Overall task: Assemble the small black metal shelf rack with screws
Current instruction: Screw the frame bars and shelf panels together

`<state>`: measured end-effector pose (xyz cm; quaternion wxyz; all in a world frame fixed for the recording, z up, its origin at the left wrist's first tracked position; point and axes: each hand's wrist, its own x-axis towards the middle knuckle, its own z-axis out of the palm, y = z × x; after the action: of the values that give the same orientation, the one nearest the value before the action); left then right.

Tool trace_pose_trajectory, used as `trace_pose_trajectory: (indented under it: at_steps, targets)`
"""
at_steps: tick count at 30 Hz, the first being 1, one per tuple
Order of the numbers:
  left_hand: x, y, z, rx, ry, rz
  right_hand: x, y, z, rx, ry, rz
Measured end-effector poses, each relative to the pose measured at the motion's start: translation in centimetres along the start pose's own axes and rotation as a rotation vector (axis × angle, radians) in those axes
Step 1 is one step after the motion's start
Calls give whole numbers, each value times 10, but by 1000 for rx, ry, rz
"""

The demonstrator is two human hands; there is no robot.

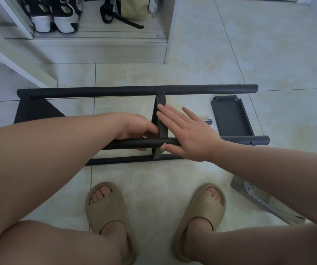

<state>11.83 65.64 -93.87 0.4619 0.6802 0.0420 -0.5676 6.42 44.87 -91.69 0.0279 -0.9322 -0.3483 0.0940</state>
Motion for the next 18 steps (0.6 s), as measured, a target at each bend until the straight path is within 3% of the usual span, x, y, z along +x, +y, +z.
trace_pose_trajectory:
  at_steps: [9,15,18]
  targets:
    - [-3,1,-2,-58,-64,58,1,1,1,4,23,-8]
    - [-2,3,0,-5,-46,-93,1,2,3,17,31,-10]
    - [-1,3,0,22,-41,-81,1,2,3,11,32,-11]
